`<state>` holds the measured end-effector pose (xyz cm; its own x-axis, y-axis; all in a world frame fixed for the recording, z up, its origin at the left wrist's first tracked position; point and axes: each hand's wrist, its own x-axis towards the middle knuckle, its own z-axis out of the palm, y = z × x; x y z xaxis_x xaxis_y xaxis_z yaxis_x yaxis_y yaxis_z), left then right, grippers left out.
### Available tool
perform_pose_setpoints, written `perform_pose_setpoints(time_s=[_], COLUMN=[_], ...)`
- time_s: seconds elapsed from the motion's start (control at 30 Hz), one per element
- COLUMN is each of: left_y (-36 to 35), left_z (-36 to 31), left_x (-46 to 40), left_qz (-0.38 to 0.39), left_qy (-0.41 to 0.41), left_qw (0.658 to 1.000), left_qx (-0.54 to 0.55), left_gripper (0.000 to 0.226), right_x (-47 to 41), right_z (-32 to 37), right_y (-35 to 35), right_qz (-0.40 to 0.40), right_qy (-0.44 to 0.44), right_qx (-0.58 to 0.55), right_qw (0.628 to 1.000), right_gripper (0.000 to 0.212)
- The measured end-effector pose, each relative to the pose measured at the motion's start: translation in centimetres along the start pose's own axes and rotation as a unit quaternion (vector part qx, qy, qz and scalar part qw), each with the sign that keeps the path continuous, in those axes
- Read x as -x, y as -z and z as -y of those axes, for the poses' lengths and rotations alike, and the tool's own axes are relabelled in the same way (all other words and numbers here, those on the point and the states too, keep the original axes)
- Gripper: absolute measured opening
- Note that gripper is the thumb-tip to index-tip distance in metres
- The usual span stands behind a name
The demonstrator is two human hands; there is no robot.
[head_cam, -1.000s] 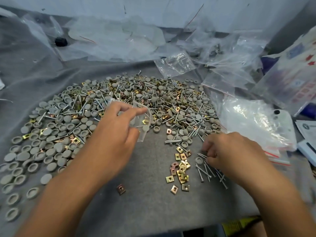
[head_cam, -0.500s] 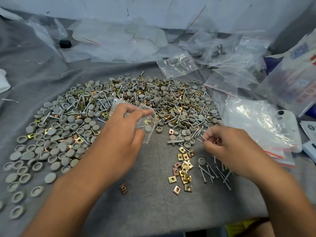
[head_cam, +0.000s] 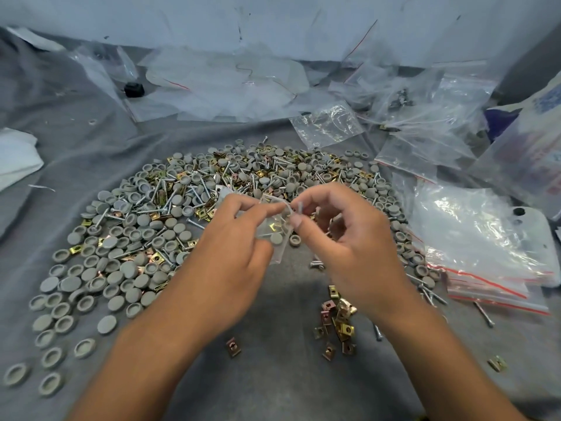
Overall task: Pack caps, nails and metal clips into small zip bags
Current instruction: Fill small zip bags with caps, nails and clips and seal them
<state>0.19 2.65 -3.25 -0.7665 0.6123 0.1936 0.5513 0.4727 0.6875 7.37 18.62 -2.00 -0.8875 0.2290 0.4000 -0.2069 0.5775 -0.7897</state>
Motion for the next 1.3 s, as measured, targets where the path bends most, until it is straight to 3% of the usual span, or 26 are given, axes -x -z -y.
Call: perform_pose_setpoints(time_s=[0.07,0.2,0.33,0.4,0.47,0.6,0.67,0.83,1.13,1.2,1.3], left_y=[0.1,0.1,0.2,0.1,0.2,0.3,0.4,0.2,0.1,0.1,0.0], left_z=[0.1,0.0,-0.1,-0.2,-0.2,-0.2,-0.4,-0.6,-0.7,-0.6,-0.5], left_x=[0.0,0.1,0.3,0.3,0.3,0.2,0.2,0.2,0.2,0.3,0.3], left_qz=[-0.003,0.006,0.005,0.005,0.008,0.009,0.006,0.012,0.015,0.016,0.015], left_qy=[0.004,0.007,0.021,0.02,0.02,0.028,0.029,0.025,0.023,0.024,0.024], left_qw=[1.0,1.0,1.0,1.0,1.0,1.0,1.0,1.0,1.0,0.999,0.999], left_qx=[-0.003,-0.001,0.001,0.0,-0.004,-0.008,0.0,-0.008,-0.013,-0.014,-0.016], left_gripper=[0.05,0.05,0.053,0.056,0.057,0.056,0.059,0.058,0.057,0.056,0.056], right_x=[0.0,-0.2,-0.3,0.4,1.7,3.1,3.2,3.9,4.3,4.1,3.5], right_z=[0.0,0.3,-0.2,-0.9,-1.2,-0.9,-0.6,0.1,-0.4,-0.7,-1.3], right_y=[0.1,0.1,5.7,8.6,9.2,7.5,7.3,6.1,5.8,6.1,6.3], right_qz=[-0.025,0.02,0.027,0.141,0.241,0.308,0.311,0.289,0.251,0.217,0.124], right_qy=[0.017,0.046,-0.087,-0.216,-0.314,-0.349,-0.349,-0.309,-0.271,-0.265,-0.219], right_qx=[-0.017,0.087,0.094,0.226,0.34,0.427,0.457,0.494,0.486,0.464,0.304], right_qw=[0.999,0.995,0.991,0.939,0.853,0.775,0.757,0.759,0.792,0.817,0.919], right_gripper=[0.009,0.021,0.009,0.008,0.02,0.042,0.043,0.021,0.019,0.02,0.02])
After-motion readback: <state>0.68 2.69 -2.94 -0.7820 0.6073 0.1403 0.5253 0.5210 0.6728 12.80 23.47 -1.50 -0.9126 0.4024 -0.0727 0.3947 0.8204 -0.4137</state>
